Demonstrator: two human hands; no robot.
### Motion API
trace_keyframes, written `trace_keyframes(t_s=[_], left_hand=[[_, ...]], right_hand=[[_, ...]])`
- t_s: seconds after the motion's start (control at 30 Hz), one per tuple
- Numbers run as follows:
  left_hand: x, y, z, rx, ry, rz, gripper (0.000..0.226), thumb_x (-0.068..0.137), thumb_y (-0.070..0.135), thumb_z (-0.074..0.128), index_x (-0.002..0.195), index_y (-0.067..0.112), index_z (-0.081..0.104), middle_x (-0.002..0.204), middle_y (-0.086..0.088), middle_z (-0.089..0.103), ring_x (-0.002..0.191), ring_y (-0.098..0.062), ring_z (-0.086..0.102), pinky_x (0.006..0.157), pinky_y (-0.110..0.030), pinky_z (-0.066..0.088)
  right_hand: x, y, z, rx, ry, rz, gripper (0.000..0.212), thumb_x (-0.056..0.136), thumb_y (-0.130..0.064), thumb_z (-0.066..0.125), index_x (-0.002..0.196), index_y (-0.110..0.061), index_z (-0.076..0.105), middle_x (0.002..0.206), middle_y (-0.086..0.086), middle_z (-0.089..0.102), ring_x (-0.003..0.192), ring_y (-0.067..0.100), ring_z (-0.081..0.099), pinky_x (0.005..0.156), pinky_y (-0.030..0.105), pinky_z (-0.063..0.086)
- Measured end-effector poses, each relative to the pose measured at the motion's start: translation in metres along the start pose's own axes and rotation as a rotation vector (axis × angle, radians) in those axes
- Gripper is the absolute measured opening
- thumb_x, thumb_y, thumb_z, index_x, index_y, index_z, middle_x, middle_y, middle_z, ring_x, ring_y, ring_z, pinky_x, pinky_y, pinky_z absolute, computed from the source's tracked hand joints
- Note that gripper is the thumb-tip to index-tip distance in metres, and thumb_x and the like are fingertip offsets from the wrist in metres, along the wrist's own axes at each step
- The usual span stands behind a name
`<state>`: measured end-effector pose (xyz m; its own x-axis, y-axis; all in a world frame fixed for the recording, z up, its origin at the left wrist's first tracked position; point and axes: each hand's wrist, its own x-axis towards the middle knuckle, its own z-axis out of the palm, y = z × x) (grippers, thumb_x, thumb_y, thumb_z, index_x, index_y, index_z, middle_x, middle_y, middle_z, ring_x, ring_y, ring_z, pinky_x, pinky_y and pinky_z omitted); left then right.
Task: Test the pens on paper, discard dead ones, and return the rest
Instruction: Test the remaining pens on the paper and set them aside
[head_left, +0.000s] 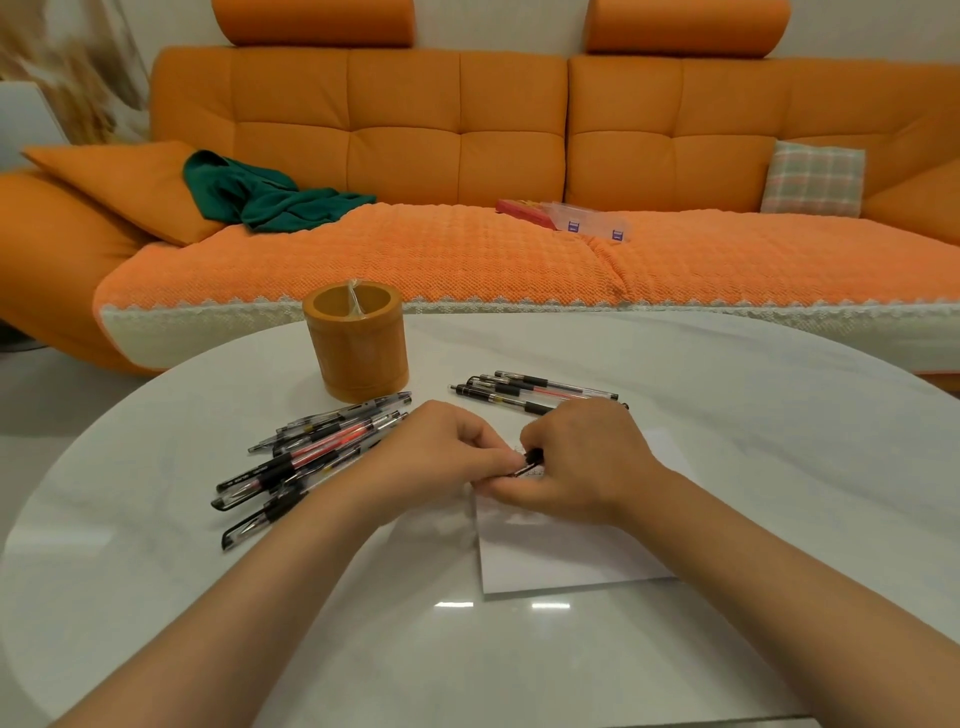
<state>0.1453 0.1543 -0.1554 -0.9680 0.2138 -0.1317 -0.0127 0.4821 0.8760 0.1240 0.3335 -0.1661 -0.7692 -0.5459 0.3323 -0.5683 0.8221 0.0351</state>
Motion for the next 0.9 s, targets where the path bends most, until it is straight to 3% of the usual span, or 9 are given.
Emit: trace_keyframes(t_s=[0.17, 0.27, 0.33, 0.4, 0.47, 0.53, 0.63, 0.73, 0.9], left_hand=[[-0.002, 0.0, 0.002, -0.052, -0.012, -0.033, 0.011, 0.082, 0.027, 0.079, 0.078, 0.017, 0.08, 0.079, -0.008, 0.076, 0.064, -0.004, 0.064, 0.058, -0.016, 0.045], [-0.002, 0.002, -0.004, -0.047, -0.024, -0.045, 0.013, 0.084, 0.029, 0.077, 0.081, 0.017, 0.08, 0.08, -0.007, 0.076, 0.067, -0.006, 0.065, 0.059, -0.018, 0.046], [0.0, 0.003, -0.01, 0.004, 0.033, -0.031, 0.013, 0.088, 0.031, 0.074, 0.086, 0.019, 0.079, 0.079, 0.001, 0.076, 0.071, -0.008, 0.065, 0.062, -0.021, 0.049], [0.003, 0.0, -0.018, 0.069, 0.157, -0.01, 0.012, 0.092, 0.031, 0.068, 0.087, 0.023, 0.076, 0.08, 0.008, 0.076, 0.077, -0.013, 0.066, 0.07, -0.03, 0.055], [0.007, -0.006, -0.025, 0.133, 0.292, 0.028, 0.014, 0.094, 0.03, 0.066, 0.086, 0.025, 0.075, 0.081, 0.007, 0.075, 0.082, -0.018, 0.066, 0.077, -0.041, 0.058], [0.01, -0.012, -0.03, 0.165, 0.371, 0.062, 0.013, 0.095, 0.029, 0.065, 0.088, 0.026, 0.075, 0.083, 0.01, 0.073, 0.084, -0.014, 0.065, 0.077, -0.042, 0.057], [0.01, -0.018, -0.032, 0.346, 0.387, 0.101, 0.012, 0.095, 0.03, 0.065, 0.103, 0.028, 0.073, 0.093, 0.017, 0.068, 0.084, -0.006, 0.059, 0.071, -0.027, 0.049], [0.011, -0.028, -0.039, 0.627, 0.413, 0.116, 0.031, 0.094, 0.032, 0.066, 0.125, 0.028, 0.065, 0.112, 0.01, 0.064, 0.097, -0.008, 0.054, 0.082, -0.031, 0.052], [-0.003, -0.038, -0.054, 0.752, 0.425, 0.096, 0.017, 0.093, 0.033, 0.067, 0.11, 0.034, 0.062, 0.097, 0.014, 0.057, 0.092, -0.011, 0.053, 0.072, -0.029, 0.05]], right_hand=[[-0.002, -0.005, 0.0, 0.014, 0.004, 0.047, 0.063, 0.072, -0.067, 0.053, 0.046, -0.014, 0.031, 0.042, 0.003, 0.015, 0.048, 0.018, 0.012, 0.046, 0.03, 0.015], [0.0, -0.003, 0.001, 0.116, -0.017, 0.049, 0.062, 0.073, -0.076, 0.041, 0.05, -0.018, 0.041, 0.042, 0.0, 0.033, 0.044, 0.017, 0.026, 0.046, 0.028, 0.021], [0.001, 0.001, 0.0, 0.219, -0.074, 0.041, 0.051, 0.077, -0.077, 0.042, 0.069, -0.027, 0.052, 0.062, -0.008, 0.053, 0.059, 0.01, 0.045, 0.053, 0.029, 0.034], [0.003, 0.008, 0.003, 0.337, -0.102, 0.026, 0.024, 0.088, -0.052, 0.058, 0.098, -0.031, 0.052, 0.093, -0.015, 0.056, 0.083, 0.008, 0.05, 0.069, 0.029, 0.043], [0.005, 0.015, 0.008, 0.403, -0.091, 0.038, 0.027, 0.092, -0.016, 0.06, 0.115, -0.028, 0.049, 0.107, -0.015, 0.047, 0.092, 0.004, 0.044, 0.078, 0.027, 0.044], [0.009, 0.02, 0.013, 0.444, -0.043, 0.067, 0.033, 0.092, -0.002, 0.059, 0.116, -0.024, 0.055, 0.106, -0.014, 0.044, 0.084, 0.001, 0.042, 0.075, 0.02, 0.04], [0.016, 0.021, 0.014, 0.464, -0.027, 0.092, 0.027, 0.091, -0.002, 0.064, 0.11, -0.021, 0.067, 0.1, -0.008, 0.052, 0.082, 0.005, 0.05, 0.073, 0.02, 0.041], [0.023, 0.024, 0.017, 0.369, -0.046, 0.181, 0.021, 0.093, -0.015, 0.066, 0.112, -0.023, 0.072, 0.105, -0.005, 0.064, 0.097, 0.015, 0.057, 0.08, 0.027, 0.045], [0.031, 0.028, 0.022, 0.324, -0.054, 0.28, 0.023, 0.094, -0.018, 0.062, 0.113, -0.023, 0.074, 0.105, 0.0, 0.066, 0.098, 0.022, 0.058, 0.081, 0.034, 0.049]])
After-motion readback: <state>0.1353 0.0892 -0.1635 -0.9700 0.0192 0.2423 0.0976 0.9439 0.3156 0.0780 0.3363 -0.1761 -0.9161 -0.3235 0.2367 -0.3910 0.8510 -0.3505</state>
